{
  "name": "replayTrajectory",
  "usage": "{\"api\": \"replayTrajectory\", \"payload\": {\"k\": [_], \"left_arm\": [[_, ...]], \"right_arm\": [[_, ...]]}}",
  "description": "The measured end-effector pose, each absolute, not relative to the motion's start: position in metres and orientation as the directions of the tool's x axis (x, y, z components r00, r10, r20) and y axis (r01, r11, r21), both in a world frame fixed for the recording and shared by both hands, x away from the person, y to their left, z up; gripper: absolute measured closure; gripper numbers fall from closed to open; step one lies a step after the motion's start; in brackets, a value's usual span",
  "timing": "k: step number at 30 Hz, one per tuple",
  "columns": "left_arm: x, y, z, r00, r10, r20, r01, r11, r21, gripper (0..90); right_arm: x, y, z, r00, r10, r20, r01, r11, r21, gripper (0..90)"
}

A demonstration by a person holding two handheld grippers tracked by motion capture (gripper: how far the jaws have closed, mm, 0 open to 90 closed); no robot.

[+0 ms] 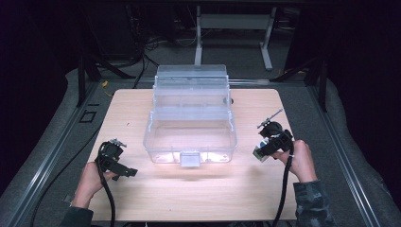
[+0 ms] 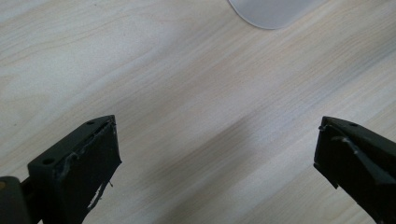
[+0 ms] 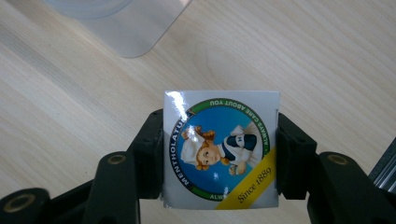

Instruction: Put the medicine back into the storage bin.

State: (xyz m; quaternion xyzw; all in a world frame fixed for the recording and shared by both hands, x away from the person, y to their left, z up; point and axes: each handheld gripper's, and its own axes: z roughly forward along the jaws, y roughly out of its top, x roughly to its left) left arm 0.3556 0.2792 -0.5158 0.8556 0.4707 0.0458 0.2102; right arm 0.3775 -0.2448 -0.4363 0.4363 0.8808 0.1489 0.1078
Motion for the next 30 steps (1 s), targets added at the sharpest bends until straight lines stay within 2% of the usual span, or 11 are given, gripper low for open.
{"api": "replayTrajectory", "payload": {"k": [30], "left_arm": [[0.356, 0.277, -0.518, 0.565, 0.819, -0.1, 0.779, -0.489, 0.392, 1.7]], "right_arm": [[0.392, -0.226, -0.378, -0.62, 0.77, -0.153, 0.685, 0.626, 0.374, 46.2]]}}
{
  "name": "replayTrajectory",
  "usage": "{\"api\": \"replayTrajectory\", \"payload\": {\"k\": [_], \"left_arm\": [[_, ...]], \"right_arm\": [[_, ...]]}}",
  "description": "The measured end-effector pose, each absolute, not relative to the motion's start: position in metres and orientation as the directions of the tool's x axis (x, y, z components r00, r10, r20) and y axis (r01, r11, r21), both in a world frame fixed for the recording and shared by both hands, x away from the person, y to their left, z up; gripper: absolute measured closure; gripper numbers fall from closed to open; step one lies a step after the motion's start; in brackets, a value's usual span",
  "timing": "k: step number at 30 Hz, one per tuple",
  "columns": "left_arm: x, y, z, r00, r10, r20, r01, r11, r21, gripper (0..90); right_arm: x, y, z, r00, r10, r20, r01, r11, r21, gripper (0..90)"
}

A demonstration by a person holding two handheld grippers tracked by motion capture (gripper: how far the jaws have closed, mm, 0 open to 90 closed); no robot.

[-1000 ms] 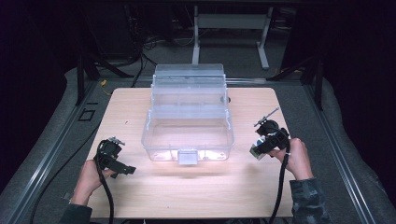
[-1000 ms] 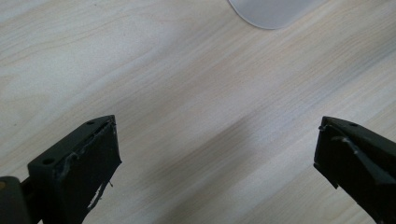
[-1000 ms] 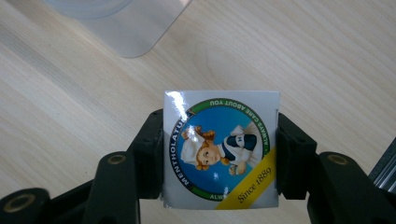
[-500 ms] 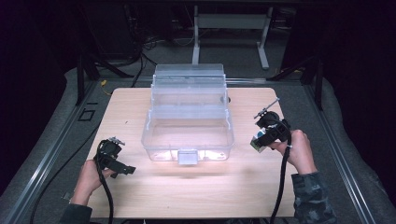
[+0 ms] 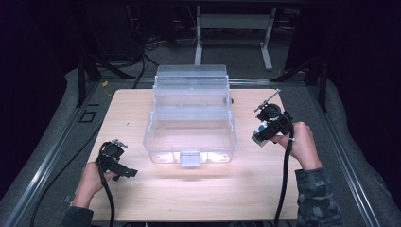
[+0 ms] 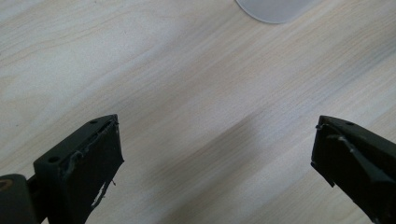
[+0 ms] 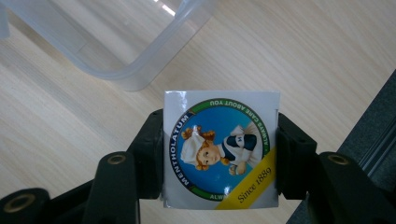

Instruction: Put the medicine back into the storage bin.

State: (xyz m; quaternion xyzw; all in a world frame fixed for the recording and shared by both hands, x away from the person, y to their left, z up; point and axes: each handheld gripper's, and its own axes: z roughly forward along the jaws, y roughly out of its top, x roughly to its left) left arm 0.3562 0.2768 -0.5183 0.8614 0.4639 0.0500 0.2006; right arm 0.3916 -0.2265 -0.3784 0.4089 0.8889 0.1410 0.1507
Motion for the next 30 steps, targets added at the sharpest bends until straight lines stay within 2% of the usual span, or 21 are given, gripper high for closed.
{"api": "replayTrajectory", "payload": {"k": [5, 7, 17, 24, 27, 30], "left_arm": [[0.356, 0.277, -0.518, 0.563, 0.82, -0.1, 0.782, -0.49, 0.386, 1.8], [0.356, 0.278, -0.518, 0.563, 0.82, -0.103, 0.781, -0.488, 0.388, 1.7], [0.356, 0.276, -0.519, 0.567, 0.818, -0.1, 0.779, -0.493, 0.387, 1.6], [0.356, 0.276, -0.518, 0.568, 0.817, -0.095, 0.775, -0.493, 0.395, 1.7], [0.356, 0.276, -0.519, 0.566, 0.819, -0.097, 0.778, -0.492, 0.39, 1.7], [0.356, 0.276, -0.52, 0.568, 0.817, -0.098, 0.779, -0.495, 0.385, 1.8]], "right_arm": [[0.396, -0.216, -0.37, -0.644, 0.751, -0.144, 0.664, 0.643, 0.382, 46.2], [0.397, -0.211, -0.365, -0.64, 0.746, -0.183, 0.659, 0.656, 0.368, 46.2], [0.411, -0.192, -0.359, -0.683, 0.718, -0.134, 0.632, 0.673, 0.383, 46.3], [0.419, -0.176, -0.36, -0.698, 0.703, -0.135, 0.617, 0.687, 0.384, 46.3], [0.423, -0.168, -0.362, -0.72, 0.687, -0.099, 0.605, 0.691, 0.396, 46.3], [0.424, -0.16, -0.362, -0.721, 0.681, -0.125, 0.6, 0.705, 0.378, 46.3]]}}
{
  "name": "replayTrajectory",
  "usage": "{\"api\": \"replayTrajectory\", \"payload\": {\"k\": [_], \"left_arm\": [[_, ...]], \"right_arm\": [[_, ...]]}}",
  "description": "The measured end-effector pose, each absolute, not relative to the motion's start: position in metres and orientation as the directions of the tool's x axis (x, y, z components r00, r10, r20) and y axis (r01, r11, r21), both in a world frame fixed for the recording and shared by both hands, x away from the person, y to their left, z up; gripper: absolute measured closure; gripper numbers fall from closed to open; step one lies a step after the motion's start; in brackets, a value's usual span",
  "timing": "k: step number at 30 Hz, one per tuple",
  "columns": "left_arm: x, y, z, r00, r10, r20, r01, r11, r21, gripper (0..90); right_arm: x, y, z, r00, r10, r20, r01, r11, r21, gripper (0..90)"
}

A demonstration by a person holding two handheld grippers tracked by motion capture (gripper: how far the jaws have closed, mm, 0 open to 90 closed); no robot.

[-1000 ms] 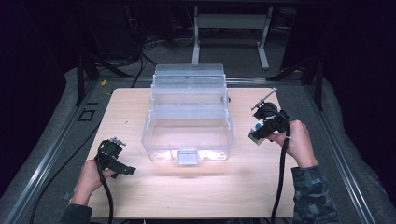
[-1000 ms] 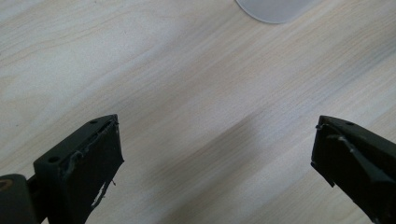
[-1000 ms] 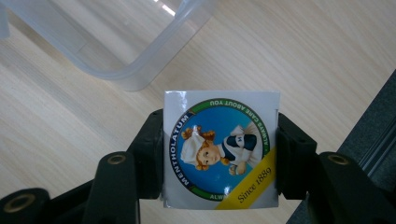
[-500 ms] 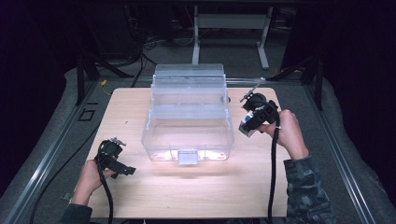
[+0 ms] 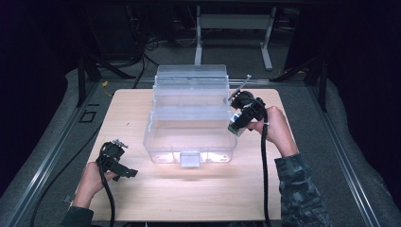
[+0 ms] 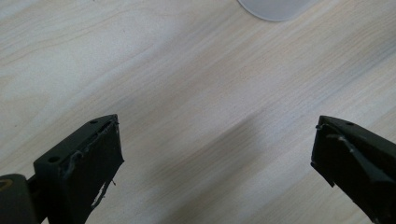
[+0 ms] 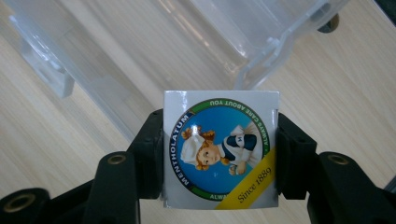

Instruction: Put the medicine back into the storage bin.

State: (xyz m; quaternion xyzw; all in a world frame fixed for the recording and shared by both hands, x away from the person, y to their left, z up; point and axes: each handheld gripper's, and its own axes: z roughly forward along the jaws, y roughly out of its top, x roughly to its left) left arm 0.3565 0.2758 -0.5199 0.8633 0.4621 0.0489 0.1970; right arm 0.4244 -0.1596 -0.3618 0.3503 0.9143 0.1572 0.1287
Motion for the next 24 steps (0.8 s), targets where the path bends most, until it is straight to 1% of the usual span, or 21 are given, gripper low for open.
{"api": "replayTrajectory", "payload": {"k": [1, 2, 4, 5, 6, 7, 8, 12, 14, 17, 20, 24], "left_arm": [[0.356, 0.276, -0.52, 0.568, 0.817, -0.097, 0.778, -0.495, 0.385, 1.8], [0.356, 0.275, -0.52, 0.569, 0.817, -0.096, 0.778, -0.497, 0.385, 1.8], [0.356, 0.275, -0.519, 0.568, 0.817, -0.097, 0.778, -0.495, 0.388, 1.8], [0.356, 0.276, -0.519, 0.569, 0.817, -0.098, 0.778, -0.495, 0.388, 1.8], [0.356, 0.276, -0.519, 0.57, 0.816, -0.099, 0.777, -0.496, 0.387, 1.9], [0.356, 0.276, -0.519, 0.569, 0.817, -0.097, 0.778, -0.495, 0.388, 2.1], [0.356, 0.276, -0.519, 0.568, 0.817, -0.097, 0.778, -0.495, 0.387, 2.1], [0.356, 0.276, -0.519, 0.57, 0.816, -0.096, 0.776, -0.496, 0.388, 2.1], [0.356, 0.276, -0.519, 0.569, 0.817, -0.096, 0.777, -0.496, 0.387, 2.1], [0.356, 0.276, -0.519, 0.567, 0.818, -0.095, 0.779, -0.495, 0.386, 2.1], [0.357, 0.275, -0.52, 0.568, 0.817, -0.095, 0.779, -0.497, 0.383, 2.1], [0.357, 0.275, -0.52, 0.568, 0.817, -0.094, 0.779, -0.498, 0.381, 2.1]], "right_arm": [[0.426, -0.157, -0.364, -0.731, 0.676, -0.097, 0.596, 0.701, 0.392, 46.3], [0.426, -0.154, -0.363, -0.727, 0.676, -0.123, 0.598, 0.711, 0.371, 46.3], [0.427, -0.148, -0.366, -0.74, 0.666, -0.094, 0.59, 0.71, 0.384, 46.3], [0.428, -0.145, -0.366, -0.74, 0.663, -0.11, 0.588, 0.718, 0.373, 46.3], [0.428, -0.143, -0.368, -0.748, 0.659, -0.078, 0.587, 0.712, 0.387, 46.3], [0.428, -0.139, -0.367, -0.745, 0.657, -0.115, 0.587, 0.728, 0.354, 46.3], [0.429, -0.135, -0.37, -0.753, 0.652, -0.092, 0.582, 0.725, 0.368, 46.3], [0.43, -0.124, -0.377, -0.768, 0.633, -0.096, 0.568, 0.743, 0.354, 46.3], [0.431, -0.119, -0.382, -0.777, 0.625, -0.076, 0.565, 0.745, 0.353, 46.3], [0.433, -0.113, -0.388, -0.78, 0.621, -0.079, 0.569, 0.755, 0.325, 46.3], [0.435, -0.11, -0.392, -0.781, 0.621, -0.074, 0.57, 0.755, 0.324, 46.3], [0.439, -0.107, -0.4, -0.777, 0.625, -0.074, 0.581, 0.757, 0.299, 46.3]]}}
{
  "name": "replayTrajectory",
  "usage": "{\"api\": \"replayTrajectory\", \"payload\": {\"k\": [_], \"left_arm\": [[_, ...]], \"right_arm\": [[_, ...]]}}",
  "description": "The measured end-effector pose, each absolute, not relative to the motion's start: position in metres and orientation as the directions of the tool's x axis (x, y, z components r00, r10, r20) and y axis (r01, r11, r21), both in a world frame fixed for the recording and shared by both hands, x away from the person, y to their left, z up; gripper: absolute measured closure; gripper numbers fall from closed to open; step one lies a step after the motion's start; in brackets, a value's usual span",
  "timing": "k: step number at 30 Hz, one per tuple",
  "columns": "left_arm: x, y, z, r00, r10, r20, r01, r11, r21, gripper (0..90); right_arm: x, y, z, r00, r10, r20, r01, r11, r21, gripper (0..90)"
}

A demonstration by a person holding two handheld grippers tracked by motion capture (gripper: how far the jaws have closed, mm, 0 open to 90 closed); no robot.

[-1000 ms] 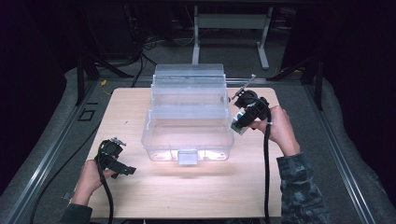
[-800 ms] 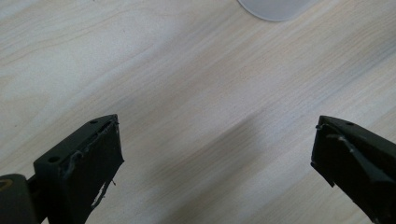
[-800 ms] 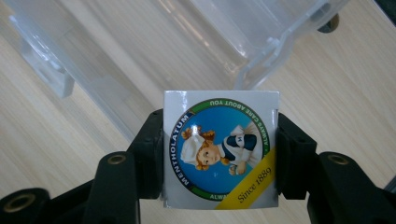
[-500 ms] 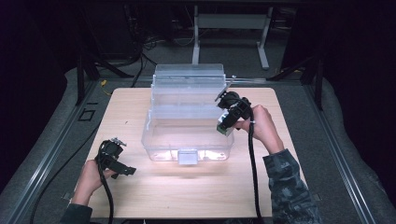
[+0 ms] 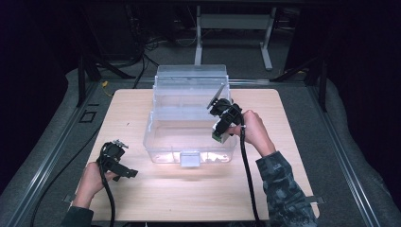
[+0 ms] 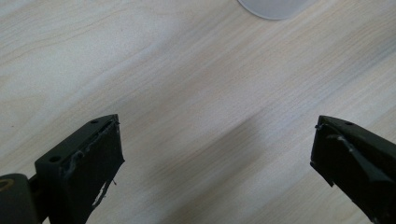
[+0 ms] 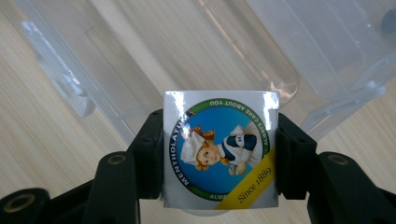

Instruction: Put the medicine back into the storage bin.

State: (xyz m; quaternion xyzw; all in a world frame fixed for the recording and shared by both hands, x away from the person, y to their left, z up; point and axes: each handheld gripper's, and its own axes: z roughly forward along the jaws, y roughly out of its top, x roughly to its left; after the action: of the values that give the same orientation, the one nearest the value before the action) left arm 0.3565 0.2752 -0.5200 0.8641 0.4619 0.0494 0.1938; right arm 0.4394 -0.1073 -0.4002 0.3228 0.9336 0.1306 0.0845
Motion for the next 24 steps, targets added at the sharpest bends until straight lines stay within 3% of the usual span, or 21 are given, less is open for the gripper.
{"api": "replayTrajectory", "payload": {"k": [24], "left_arm": [[0.357, 0.273, -0.521, 0.572, 0.815, -0.09, 0.779, -0.505, 0.372, 2.3]], "right_arm": [[0.452, -0.106, -0.449, -0.772, 0.633, -0.057, 0.625, 0.773, 0.112, 45.8]]}}
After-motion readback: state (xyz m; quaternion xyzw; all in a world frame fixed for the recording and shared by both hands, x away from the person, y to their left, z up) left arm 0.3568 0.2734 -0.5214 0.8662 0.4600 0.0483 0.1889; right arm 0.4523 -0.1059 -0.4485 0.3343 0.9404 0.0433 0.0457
